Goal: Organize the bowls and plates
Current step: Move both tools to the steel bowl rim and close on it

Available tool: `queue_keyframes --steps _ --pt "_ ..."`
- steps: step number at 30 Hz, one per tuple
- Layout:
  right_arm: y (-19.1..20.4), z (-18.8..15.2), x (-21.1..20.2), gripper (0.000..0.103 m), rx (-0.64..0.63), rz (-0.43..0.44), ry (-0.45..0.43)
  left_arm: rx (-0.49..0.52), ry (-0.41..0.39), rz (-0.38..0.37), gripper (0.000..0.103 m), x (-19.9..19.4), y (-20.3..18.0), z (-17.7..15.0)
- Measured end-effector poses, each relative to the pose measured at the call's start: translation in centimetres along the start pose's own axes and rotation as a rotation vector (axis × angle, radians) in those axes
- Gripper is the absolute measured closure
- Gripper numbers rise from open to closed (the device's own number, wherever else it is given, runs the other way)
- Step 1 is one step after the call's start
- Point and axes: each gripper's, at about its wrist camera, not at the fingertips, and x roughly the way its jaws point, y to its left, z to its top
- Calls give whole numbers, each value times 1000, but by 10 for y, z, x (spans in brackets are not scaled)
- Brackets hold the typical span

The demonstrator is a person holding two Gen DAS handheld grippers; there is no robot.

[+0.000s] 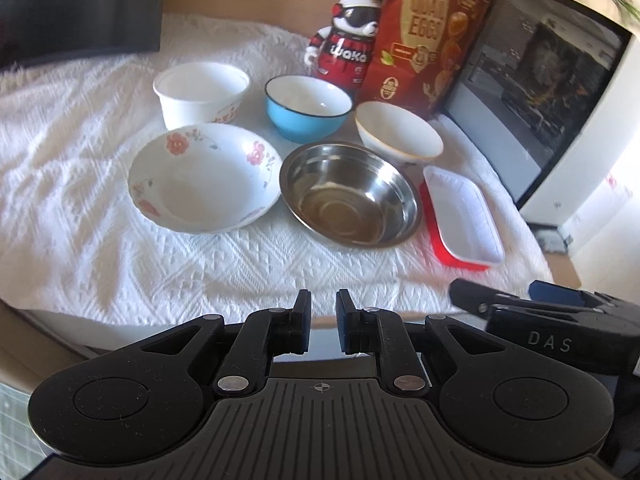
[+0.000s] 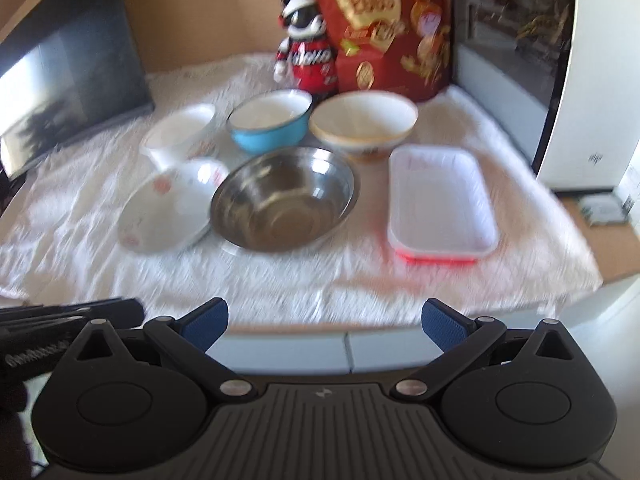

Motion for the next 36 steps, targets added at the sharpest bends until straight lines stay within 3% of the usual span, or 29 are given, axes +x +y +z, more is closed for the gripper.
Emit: queue_keyframes --steps 4,7,9,14,16,19,23,25,30,36 --pt "1 10 18 0 -27 -59 -79 -37 60 22 86 25 16 21" --pt "0 20 30 0 -12 -21 -102 -14 54 9 86 35 28 33" --pt "0 28 40 0 17 8 -108 2 34 -42 86 41 36 44" --pt "12 42 69 0 87 72 -41 -1 32 -210 86 64 65 81" --pt "18 46 82 0 110 63 -13 25 36 -227 86 74 72 97" --pt "23 47 99 9 162 38 29 100 42 -225 86 89 77 120" --pt "24 44 111 10 258 -27 67 228 33 -319 86 110 74 148" --pt "23 41 111 16 299 -47 68 251 45 -339 86 125 71 160" --pt "19 39 118 46 356 -88 112 282 96 -372 86 162 57 180" --pt "12 48 137 53 368 -52 137 348 172 -331 86 196 43 179"
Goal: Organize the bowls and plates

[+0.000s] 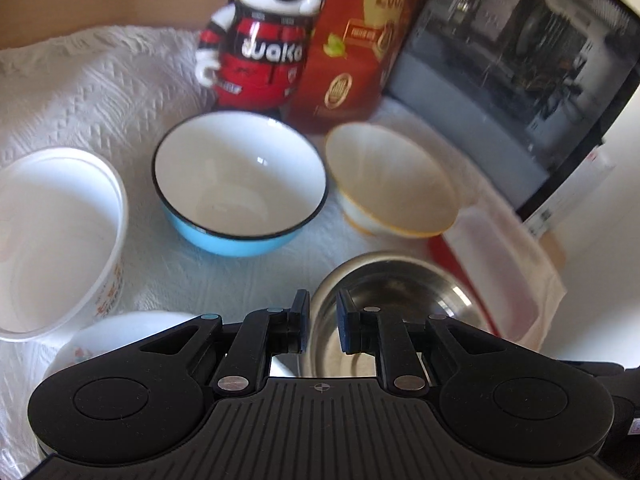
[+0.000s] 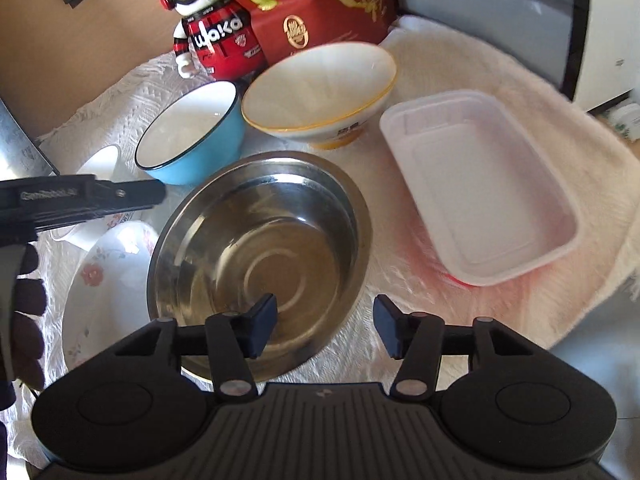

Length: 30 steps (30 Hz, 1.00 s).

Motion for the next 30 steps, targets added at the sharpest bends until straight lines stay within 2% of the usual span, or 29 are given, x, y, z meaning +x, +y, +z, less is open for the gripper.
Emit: queue_keyframes --steps 3,6,7,9,13,17,21,25,30 --pt "-3 4 12 58 6 37 44 21 25 41 86 11 -2 -1" --pt "-3 10 18 60 -26 74 57 30 51 79 83 23 -2 -1" --pt "-4 13 19 60 -34 87 60 25 66 77 83 25 -1 -1" --pt "-7 18 20 61 -42 115 67 10 80 65 73 30 -1 1" --pt "-11 27 21 61 -88 121 57 -35 105 50 73 33 -7 3" --pt "-28 36 24 61 -84 99 62 -57 134 13 72 32 -18 -4" --pt "-44 43 23 61 -84 80 52 -124 152 -17 72 30 -23 -16" --pt "-52 49 24 61 -88 92 46 -181 142 -18 72 30 -23 -26" --pt "-52 52 28 55 -84 107 57 -188 122 5 70 33 -29 -31"
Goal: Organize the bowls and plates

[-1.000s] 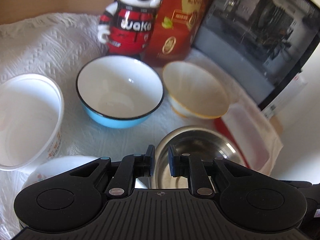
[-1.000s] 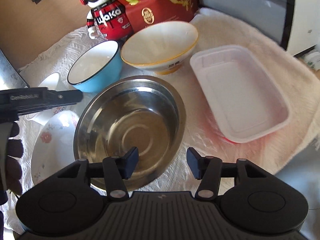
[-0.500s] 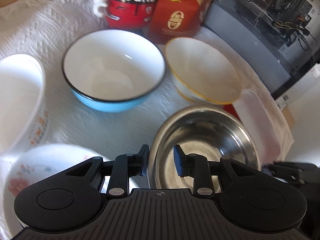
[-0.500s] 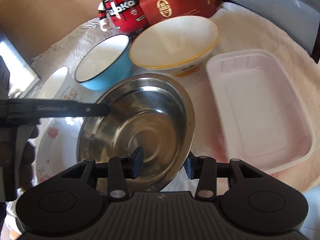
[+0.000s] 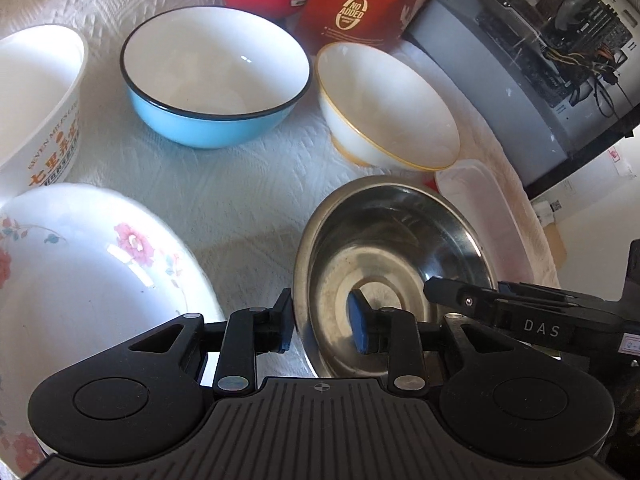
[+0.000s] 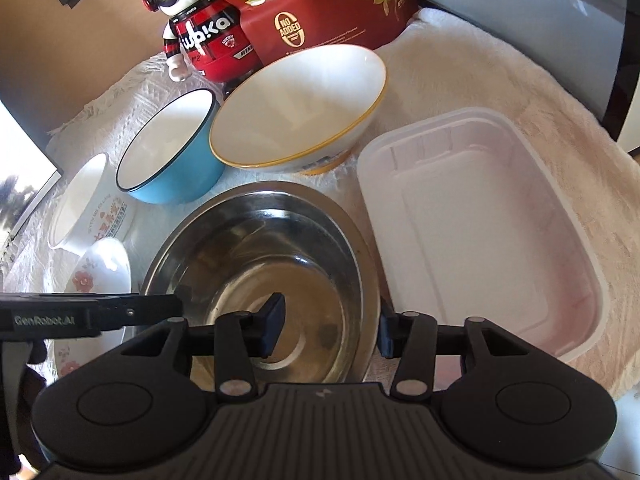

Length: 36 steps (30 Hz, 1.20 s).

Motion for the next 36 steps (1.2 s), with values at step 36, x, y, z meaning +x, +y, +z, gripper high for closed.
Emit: queue_keyframes --steps 36 --pt "215 -4 77 51 -560 237 146 -475 -266 321 73 -122 135 -77"
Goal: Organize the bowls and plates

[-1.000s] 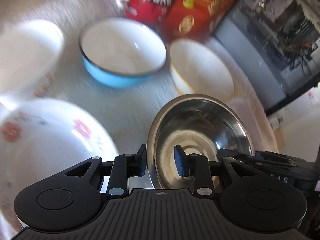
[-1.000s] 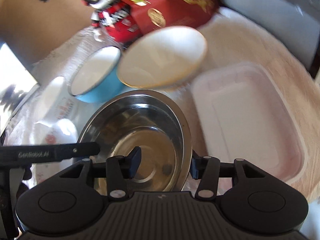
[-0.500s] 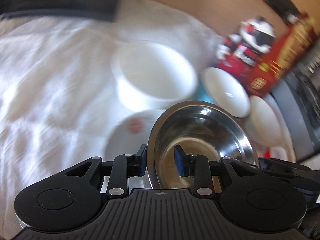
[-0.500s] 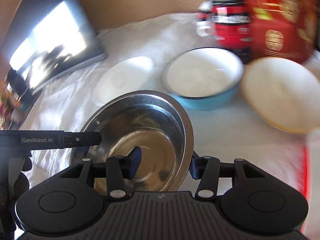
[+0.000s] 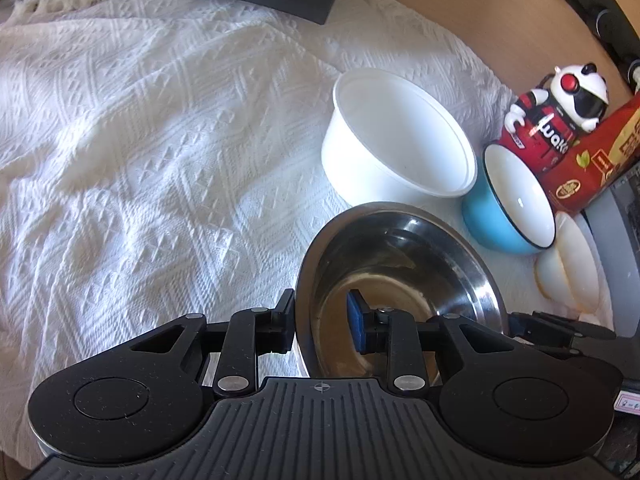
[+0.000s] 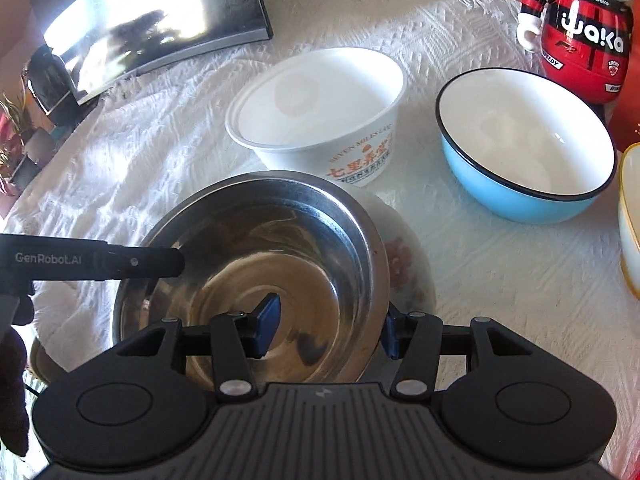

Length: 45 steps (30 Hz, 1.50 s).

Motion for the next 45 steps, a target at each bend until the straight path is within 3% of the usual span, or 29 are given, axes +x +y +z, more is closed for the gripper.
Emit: queue_keyframes --steps 15,25,32,40,42,45 --pt "-6 -2 -7 51 -5 -30 -22 63 -45 -6 73 -5 -8 4" --pt "-6 0 -26 47 -58 -98 -117 68 -49 64 73 -8 -5 0" --pt "-27 -5 -16 41 57 -103 -66 50 -32 77 60 2 2 -4" --pt "-41 -12 3 41 187 9 -6 -13 33 17 65 30 9 -1" --pt "-40 -12 7 42 201 40 8 -24 51 -8 72 35 8 0" --pt "-35 -13 7 42 185 48 11 -19 64 -6 71 38 3 1"
